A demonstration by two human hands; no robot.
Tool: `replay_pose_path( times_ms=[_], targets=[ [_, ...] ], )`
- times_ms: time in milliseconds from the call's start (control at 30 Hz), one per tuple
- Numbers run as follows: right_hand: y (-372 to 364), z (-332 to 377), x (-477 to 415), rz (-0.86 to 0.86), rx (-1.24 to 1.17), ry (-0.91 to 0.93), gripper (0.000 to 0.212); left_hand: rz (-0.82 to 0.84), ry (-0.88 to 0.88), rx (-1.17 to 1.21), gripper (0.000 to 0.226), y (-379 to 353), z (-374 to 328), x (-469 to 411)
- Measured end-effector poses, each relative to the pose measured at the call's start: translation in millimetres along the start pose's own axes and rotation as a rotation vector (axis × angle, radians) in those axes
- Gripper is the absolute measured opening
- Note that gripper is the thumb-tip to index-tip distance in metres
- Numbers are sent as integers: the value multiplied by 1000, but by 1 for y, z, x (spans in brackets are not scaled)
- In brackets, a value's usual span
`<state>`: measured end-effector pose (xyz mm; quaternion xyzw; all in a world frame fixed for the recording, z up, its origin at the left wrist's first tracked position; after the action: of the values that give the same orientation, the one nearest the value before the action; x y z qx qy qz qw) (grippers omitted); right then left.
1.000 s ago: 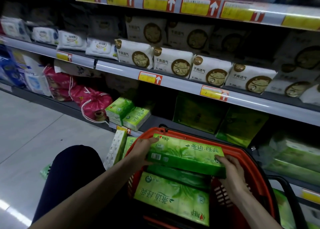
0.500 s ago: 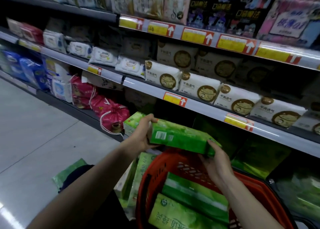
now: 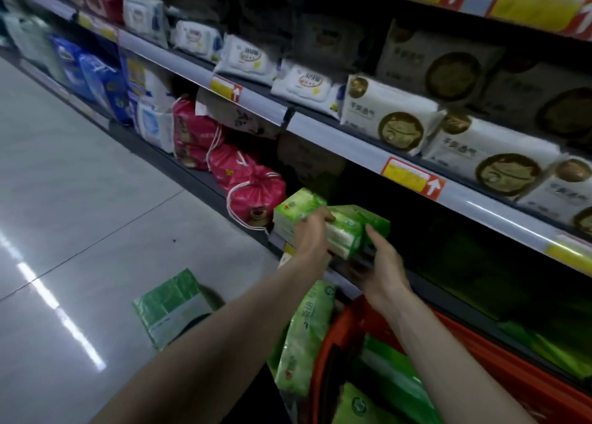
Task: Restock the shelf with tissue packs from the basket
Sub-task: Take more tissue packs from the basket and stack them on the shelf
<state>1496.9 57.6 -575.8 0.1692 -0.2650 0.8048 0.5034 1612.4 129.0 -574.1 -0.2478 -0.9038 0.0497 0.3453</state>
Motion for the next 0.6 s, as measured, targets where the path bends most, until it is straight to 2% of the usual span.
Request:
replay_pose_path(
  times_ms=[133,233,300,367,467,600],
  targets=[
    [-15,-8,-32,28,124,-54,29,22,95,22,62,-5,18,-36],
    [-15,-13,-53,27,117,-108,21,48,176,48,56,0,16,-47],
    [-16,-17,-68,28,104,-93,22,72,226,74,60,4,19,-59],
    [-17,-25,-85,17,100,-79,32,59,236,106,68,7,22,-70],
    [-21,-40,-106,-13,100,-64,38,-32,219,267,53,13,23,-77],
    [-26,-61,-128,-82,214,-38,44,-136,145,424,58,21,28,-101]
  ],
)
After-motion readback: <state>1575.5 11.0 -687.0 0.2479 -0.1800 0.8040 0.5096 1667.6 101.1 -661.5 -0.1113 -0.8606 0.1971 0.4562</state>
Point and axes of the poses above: each hand's wrist, its own x-axis away from the middle knuckle, its own y-axis out of the back of the hand, z = x × y, the point moved 5 cm from there along -x, towards the middle knuckle, and after that the axes turned 1 degree about x, right-handed, at the moved point
